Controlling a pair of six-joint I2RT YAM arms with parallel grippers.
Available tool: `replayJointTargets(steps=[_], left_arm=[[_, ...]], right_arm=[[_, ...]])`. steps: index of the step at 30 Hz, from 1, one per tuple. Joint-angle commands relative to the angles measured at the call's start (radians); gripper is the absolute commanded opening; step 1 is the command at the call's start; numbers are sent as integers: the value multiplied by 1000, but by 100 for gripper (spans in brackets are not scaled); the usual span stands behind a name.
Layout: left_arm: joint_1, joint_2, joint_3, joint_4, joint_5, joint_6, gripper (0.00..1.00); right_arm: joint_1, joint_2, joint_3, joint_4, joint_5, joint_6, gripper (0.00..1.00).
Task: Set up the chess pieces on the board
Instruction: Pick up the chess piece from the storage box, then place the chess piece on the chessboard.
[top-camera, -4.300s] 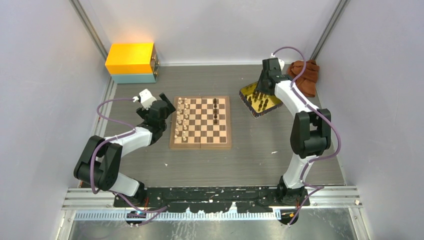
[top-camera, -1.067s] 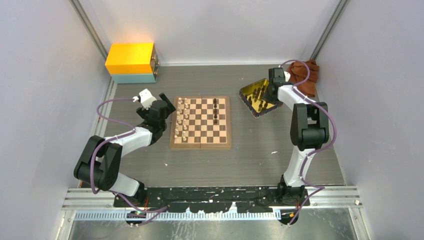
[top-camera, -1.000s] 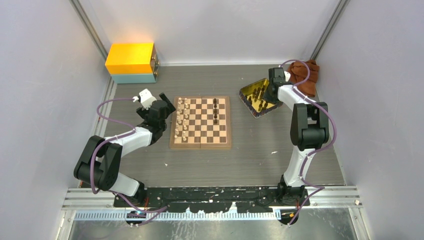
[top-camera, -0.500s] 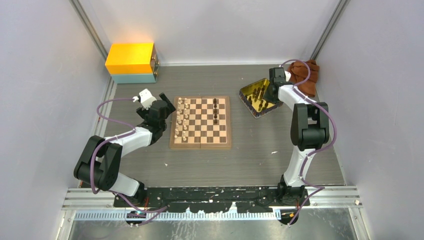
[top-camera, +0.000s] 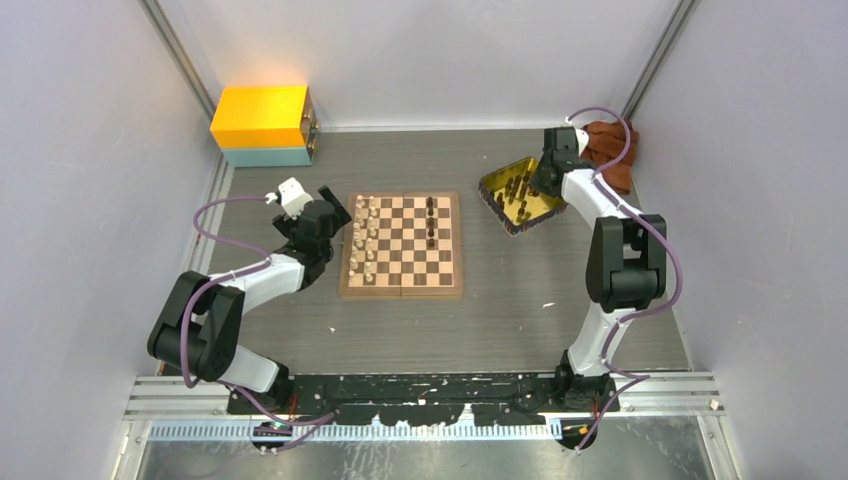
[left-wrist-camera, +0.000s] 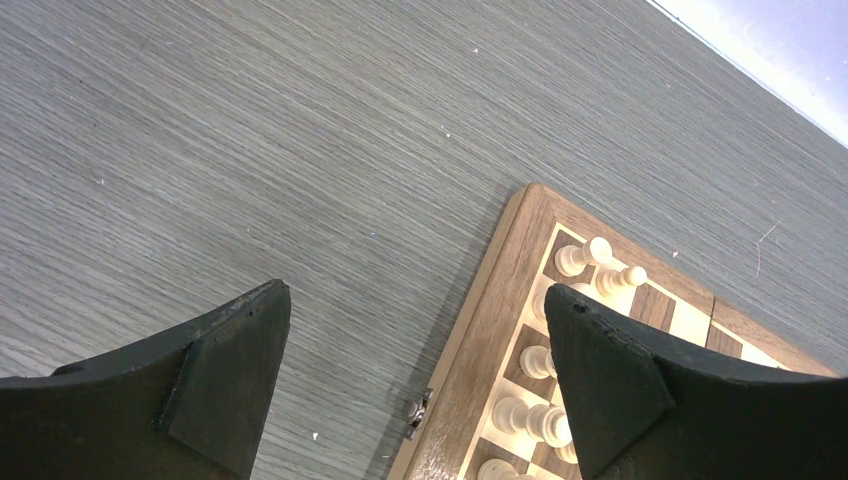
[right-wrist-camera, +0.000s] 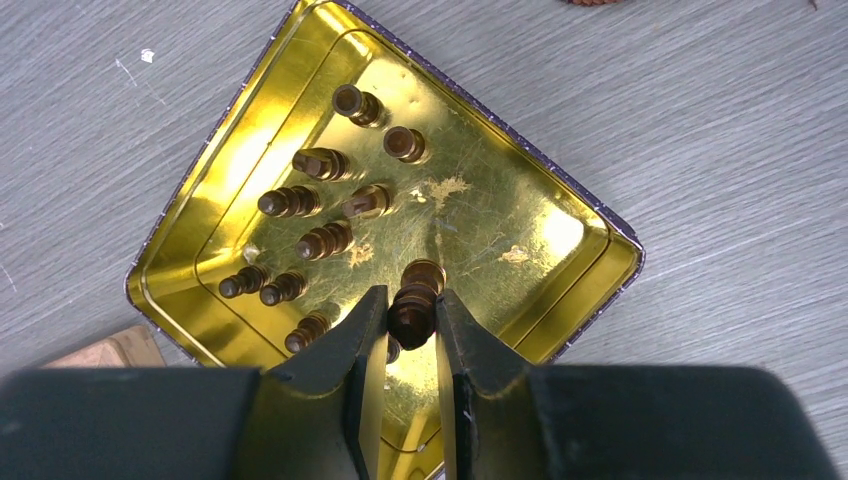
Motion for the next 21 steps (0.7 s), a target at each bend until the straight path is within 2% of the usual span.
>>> replayJointTargets(steps=[1, 12, 21], left_arm=[[-5, -23, 13, 39, -24, 11, 98], [-10, -24, 13, 39, -24, 8, 98], [-15, -35, 13, 38, -29, 12, 97]], right_arm=[[11, -96, 16, 14, 0, -21, 1], [169, -107, 177, -211, -40, -89, 1], [296, -78, 236, -314, -57, -119, 1]])
